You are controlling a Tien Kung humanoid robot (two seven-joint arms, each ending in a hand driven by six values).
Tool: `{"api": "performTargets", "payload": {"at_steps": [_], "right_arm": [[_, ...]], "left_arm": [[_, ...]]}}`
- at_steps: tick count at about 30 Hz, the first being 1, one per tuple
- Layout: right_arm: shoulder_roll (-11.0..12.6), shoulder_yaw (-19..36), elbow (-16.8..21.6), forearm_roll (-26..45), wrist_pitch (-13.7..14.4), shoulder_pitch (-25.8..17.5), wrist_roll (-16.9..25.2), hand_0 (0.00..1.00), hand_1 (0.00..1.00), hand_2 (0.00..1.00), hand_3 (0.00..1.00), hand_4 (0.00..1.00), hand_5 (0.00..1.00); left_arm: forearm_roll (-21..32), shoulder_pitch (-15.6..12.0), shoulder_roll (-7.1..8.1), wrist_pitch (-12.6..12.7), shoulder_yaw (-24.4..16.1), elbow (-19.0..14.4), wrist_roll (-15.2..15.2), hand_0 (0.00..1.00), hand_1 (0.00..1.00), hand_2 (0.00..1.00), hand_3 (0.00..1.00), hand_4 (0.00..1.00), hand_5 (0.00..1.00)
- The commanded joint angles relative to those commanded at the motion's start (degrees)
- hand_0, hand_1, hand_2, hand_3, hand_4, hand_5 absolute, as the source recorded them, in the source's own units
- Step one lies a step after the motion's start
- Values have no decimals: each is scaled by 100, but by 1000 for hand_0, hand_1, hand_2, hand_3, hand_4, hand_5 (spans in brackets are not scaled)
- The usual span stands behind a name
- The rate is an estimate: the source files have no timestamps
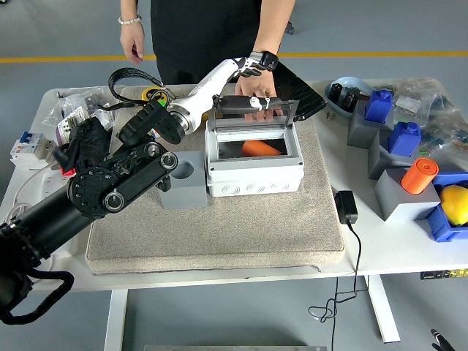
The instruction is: Fetch the battery,place it into the box,close the lid of the box
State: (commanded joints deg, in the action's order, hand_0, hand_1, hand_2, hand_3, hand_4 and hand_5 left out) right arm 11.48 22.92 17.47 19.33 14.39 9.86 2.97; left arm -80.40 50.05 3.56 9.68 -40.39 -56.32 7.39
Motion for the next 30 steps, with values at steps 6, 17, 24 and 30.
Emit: {"api": "performTargets", "payload": {"at_steps": [6,17,24,30], "right_arm": [[0,22,7,-24,5,-3,9,658,635,631,532,871,434],[6,46,-10,-36,8,-17,-1,658,634,633,532,871,434],[13,23,-7,-38,-10,-20,-7,658,634,633,533,872,436],[5,28,-4,-42,-17,-39,-4,658,635,632,532,872,436]], "left_arm": [[-333,-70,55,-303,21,-239,449,853,824,758,747,998,536],[-528,-384,236,-856,-56,-1197,1127,839,817,751,742,998,548],[-495,-578,383,-982,64,-1588,1302,832,809,746,737,998,551],[-445,-743,434,-1028,237,-1635,1356,829,810,745,737,998,558]]}}
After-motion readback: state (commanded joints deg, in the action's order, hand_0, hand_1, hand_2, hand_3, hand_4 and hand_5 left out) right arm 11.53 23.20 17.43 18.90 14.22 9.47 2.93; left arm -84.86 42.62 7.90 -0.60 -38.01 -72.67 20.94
